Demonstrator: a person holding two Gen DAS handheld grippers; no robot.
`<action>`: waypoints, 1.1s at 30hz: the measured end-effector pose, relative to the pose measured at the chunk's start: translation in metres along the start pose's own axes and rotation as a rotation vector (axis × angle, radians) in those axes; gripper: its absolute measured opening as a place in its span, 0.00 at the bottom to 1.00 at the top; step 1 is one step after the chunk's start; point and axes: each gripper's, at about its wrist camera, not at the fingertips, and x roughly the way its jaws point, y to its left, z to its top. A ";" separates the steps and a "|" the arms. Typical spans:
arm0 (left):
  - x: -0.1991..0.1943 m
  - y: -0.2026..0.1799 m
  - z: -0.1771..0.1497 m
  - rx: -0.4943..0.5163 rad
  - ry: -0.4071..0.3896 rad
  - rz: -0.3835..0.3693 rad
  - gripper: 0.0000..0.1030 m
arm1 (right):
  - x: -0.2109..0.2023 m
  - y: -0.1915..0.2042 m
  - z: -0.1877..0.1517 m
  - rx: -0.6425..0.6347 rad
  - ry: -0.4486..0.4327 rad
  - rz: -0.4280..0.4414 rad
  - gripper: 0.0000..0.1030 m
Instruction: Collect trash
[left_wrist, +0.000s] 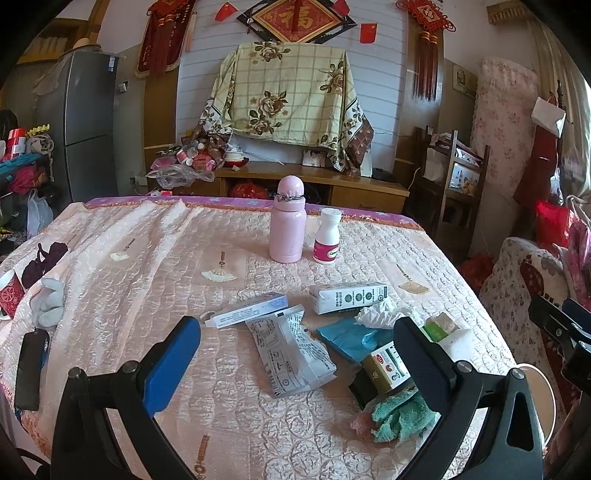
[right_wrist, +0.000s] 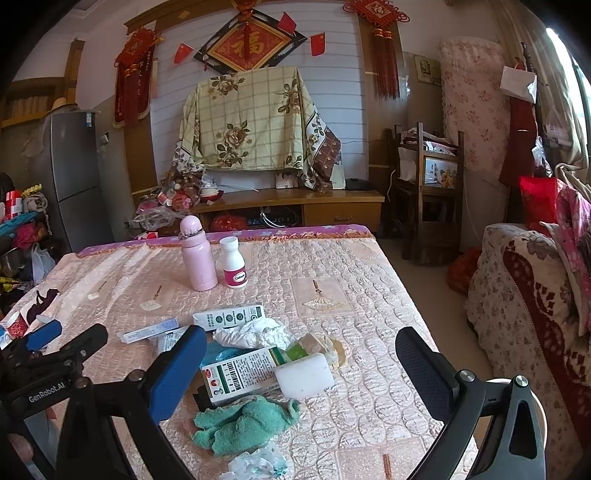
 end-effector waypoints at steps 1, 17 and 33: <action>0.000 0.000 0.000 0.000 0.001 0.000 1.00 | 0.000 0.000 0.000 0.000 0.001 0.001 1.00; 0.003 0.003 -0.002 0.000 0.005 0.014 1.00 | 0.003 -0.002 -0.004 0.002 0.018 0.006 1.00; 0.007 0.007 -0.004 -0.016 0.024 0.019 1.00 | 0.008 -0.002 -0.008 -0.001 0.049 0.016 1.00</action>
